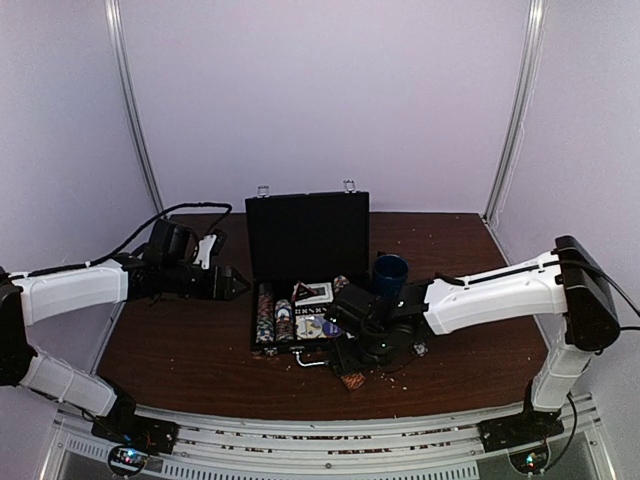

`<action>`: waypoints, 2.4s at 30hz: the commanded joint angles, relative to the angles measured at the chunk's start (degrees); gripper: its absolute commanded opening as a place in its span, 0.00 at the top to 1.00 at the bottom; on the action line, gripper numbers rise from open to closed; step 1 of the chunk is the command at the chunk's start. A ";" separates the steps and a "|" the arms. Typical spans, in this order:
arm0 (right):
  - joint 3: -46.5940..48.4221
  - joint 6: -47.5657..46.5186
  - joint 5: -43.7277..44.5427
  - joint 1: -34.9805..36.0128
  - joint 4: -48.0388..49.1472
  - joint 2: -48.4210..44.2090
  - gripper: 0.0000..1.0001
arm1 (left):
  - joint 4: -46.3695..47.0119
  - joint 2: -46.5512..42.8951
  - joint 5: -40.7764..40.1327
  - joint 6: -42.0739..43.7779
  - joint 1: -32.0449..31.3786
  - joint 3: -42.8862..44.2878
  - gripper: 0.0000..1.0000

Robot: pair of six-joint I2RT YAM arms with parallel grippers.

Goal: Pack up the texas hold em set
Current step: Pick up the pile of poker chips from the center of the board, then adjust the poker chips pile in the slot.

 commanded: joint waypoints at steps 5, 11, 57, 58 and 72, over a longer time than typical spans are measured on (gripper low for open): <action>4.21 -0.18 3.29 0.84 -3.36 4.60 0.32 | 2.06 -0.72 0.43 0.27 -0.14 -0.17 0.23; 4.34 -0.89 2.42 1.05 -3.47 7.30 0.40 | 1.77 0.17 1.15 1.47 -0.16 0.58 0.23; 13.90 9.27 5.61 -1.52 -7.10 0.74 0.68 | 0.97 23.31 7.14 7.37 -6.87 17.43 0.26; 13.72 9.38 5.67 -1.61 -6.81 0.51 0.68 | 0.36 24.59 7.07 7.65 -6.86 18.36 0.26; 8.56 11.92 6.31 -2.39 -5.17 -3.76 0.68 | -5.83 35.59 7.07 10.19 -7.10 28.07 0.27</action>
